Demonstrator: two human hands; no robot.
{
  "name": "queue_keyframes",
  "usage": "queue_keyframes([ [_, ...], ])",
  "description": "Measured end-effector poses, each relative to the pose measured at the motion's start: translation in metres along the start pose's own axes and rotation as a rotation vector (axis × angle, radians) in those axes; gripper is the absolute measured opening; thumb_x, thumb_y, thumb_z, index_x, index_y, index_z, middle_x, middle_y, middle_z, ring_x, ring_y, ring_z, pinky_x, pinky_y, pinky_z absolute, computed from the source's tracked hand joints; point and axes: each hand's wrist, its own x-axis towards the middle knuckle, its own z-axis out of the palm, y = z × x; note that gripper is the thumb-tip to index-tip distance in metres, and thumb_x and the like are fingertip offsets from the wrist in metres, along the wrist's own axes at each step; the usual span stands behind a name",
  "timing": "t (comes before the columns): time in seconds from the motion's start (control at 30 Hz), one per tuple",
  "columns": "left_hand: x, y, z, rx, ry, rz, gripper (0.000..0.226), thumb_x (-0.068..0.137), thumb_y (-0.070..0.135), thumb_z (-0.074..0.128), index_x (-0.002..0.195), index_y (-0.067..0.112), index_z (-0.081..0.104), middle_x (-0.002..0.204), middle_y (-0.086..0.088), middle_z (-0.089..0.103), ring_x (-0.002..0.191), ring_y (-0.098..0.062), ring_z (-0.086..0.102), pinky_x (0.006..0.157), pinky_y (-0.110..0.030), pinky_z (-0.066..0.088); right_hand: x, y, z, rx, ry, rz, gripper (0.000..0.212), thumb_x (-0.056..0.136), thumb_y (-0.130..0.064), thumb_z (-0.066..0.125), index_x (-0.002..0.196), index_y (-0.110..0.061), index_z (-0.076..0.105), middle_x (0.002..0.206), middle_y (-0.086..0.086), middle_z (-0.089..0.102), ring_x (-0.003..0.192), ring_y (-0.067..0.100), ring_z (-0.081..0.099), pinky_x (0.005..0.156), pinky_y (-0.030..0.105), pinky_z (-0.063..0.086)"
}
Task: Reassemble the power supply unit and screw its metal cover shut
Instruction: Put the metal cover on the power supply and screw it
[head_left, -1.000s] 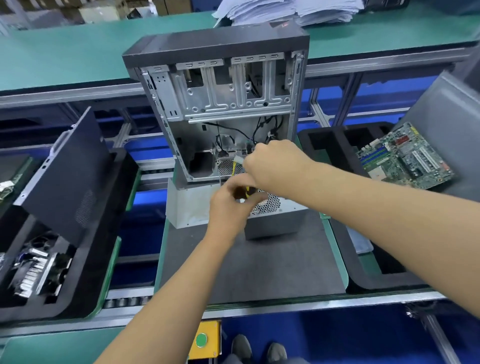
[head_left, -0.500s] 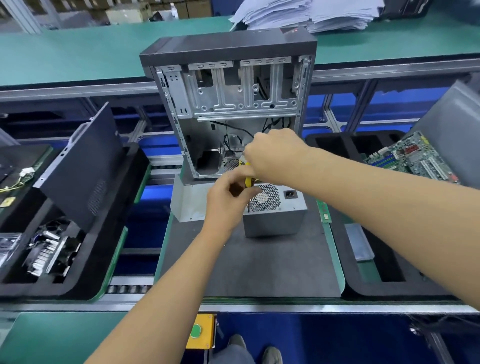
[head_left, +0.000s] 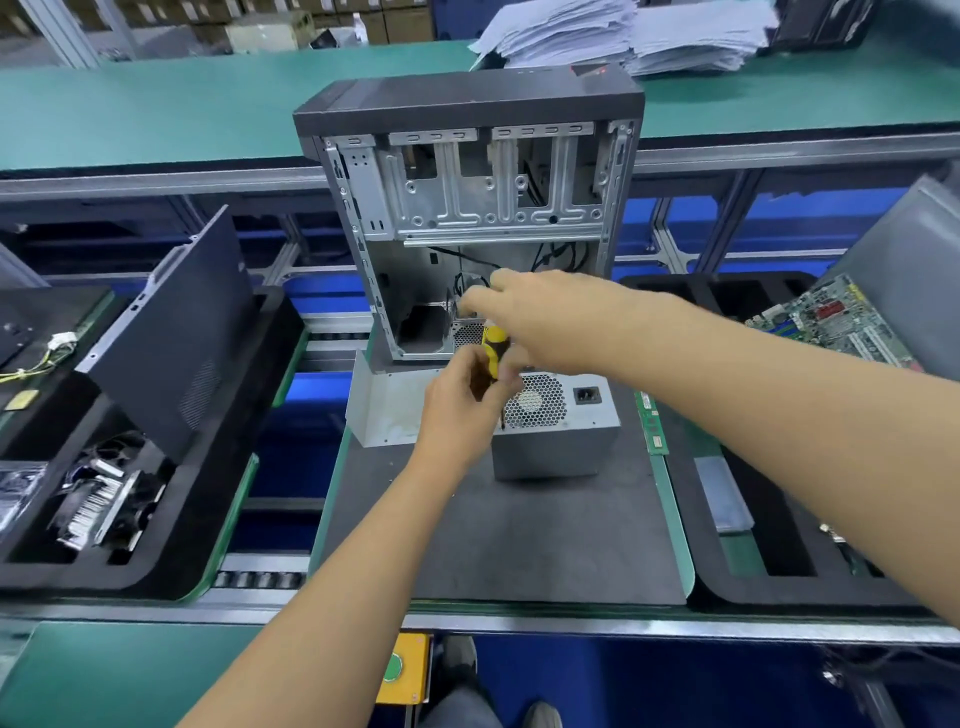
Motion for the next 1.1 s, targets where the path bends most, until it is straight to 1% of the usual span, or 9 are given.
queue_keyframes([
  [0.1,0.001,-0.009,-0.007,-0.014,-0.144,0.024,0.013,0.095,0.009,0.061,0.106,0.014,0.066,0.087,0.021,0.068,0.081,0.006,0.061,0.07,-0.011,0.042,0.0,0.001,-0.006,-0.053,-0.044,-0.113,0.041,0.085,-0.011,0.066,0.122,-0.022,0.053,0.114,0.004,0.051,0.096,0.03,0.058,0.08,0.044,0.052],
  [0.17,0.003,-0.007,-0.006,-0.035,-0.209,0.013,0.01,0.096,0.011,0.062,0.104,0.017,0.063,0.084,0.018,0.061,0.07,-0.003,0.054,0.067,-0.013,0.042,0.0,-0.004,-0.004,-0.134,0.019,-0.09,0.019,0.09,-0.015,0.06,0.108,-0.014,0.055,0.1,0.006,0.053,0.08,0.031,0.055,0.073,0.041,0.051],
  [0.27,0.005,0.001,-0.001,-0.097,-0.075,0.042,0.032,0.08,0.013,0.082,0.075,0.031,0.056,0.085,0.006,0.056,0.073,-0.021,0.053,0.063,-0.028,0.045,-0.001,-0.013,-0.003,-0.199,0.071,-0.04,0.013,0.096,-0.024,0.048,0.086,-0.015,0.044,0.079,0.005,0.04,0.067,0.028,0.042,0.061,0.036,0.04],
  [0.37,0.004,0.003,0.001,-0.112,0.049,0.038,0.038,0.07,0.018,0.089,0.07,0.036,0.055,0.069,0.016,0.058,0.065,-0.011,0.049,0.06,-0.027,0.041,0.0,-0.016,-0.001,-0.283,0.117,0.025,0.022,0.099,-0.032,0.041,0.082,-0.018,0.044,0.07,0.001,0.037,0.069,0.026,0.041,0.059,0.033,0.031],
  [0.57,0.005,-0.008,-0.009,-0.038,-0.063,0.015,0.019,0.08,0.017,0.081,0.078,0.018,0.063,0.06,0.014,0.056,0.06,-0.009,0.043,0.058,-0.024,0.035,-0.002,-0.012,-0.004,-0.028,-0.042,-0.091,0.031,0.089,-0.022,0.066,0.117,-0.02,0.054,0.111,0.001,0.054,0.091,0.028,0.055,0.074,0.037,0.045],
  [0.73,0.005,0.002,-0.008,-0.142,-0.143,0.034,0.036,0.075,0.01,0.084,0.078,0.042,0.068,0.086,-0.004,0.065,0.076,-0.021,0.058,0.069,-0.021,0.047,-0.001,-0.011,-0.001,-0.184,0.056,-0.01,0.015,0.101,-0.019,0.047,0.106,-0.01,0.059,0.09,0.007,0.051,0.08,0.032,0.053,0.07,0.035,0.042],
  [0.83,0.005,0.003,-0.004,-0.151,-0.05,0.048,0.045,0.065,0.009,0.088,0.075,0.047,0.065,0.076,0.002,0.059,0.073,-0.017,0.056,0.067,-0.019,0.046,-0.001,-0.01,0.005,-0.199,0.125,0.093,0.025,0.104,-0.029,0.043,0.097,-0.012,0.06,0.069,0.002,0.029,0.085,0.033,0.058,0.064,0.035,0.037],
  [0.97,0.008,-0.003,-0.007,-0.036,-0.082,0.087,0.018,0.078,0.015,0.082,0.082,0.023,0.066,0.072,0.01,0.065,0.068,-0.008,0.055,0.063,-0.017,0.043,-0.005,-0.004,0.009,0.077,0.032,0.004,0.031,0.092,-0.036,0.062,0.116,-0.018,0.056,0.1,0.002,0.052,0.094,0.028,0.056,0.073,0.038,0.044],
  [1.1,0.007,-0.008,-0.012,-0.025,-0.179,0.118,0.032,0.088,0.008,0.071,0.076,0.034,0.058,0.069,0.022,0.061,0.065,0.006,0.051,0.063,-0.01,0.038,-0.008,-0.002,0.009,-0.04,-0.004,-0.104,0.025,0.091,-0.012,0.057,0.115,-0.016,0.059,0.108,0.005,0.051,0.098,0.029,0.059,0.078,0.038,0.047],
])
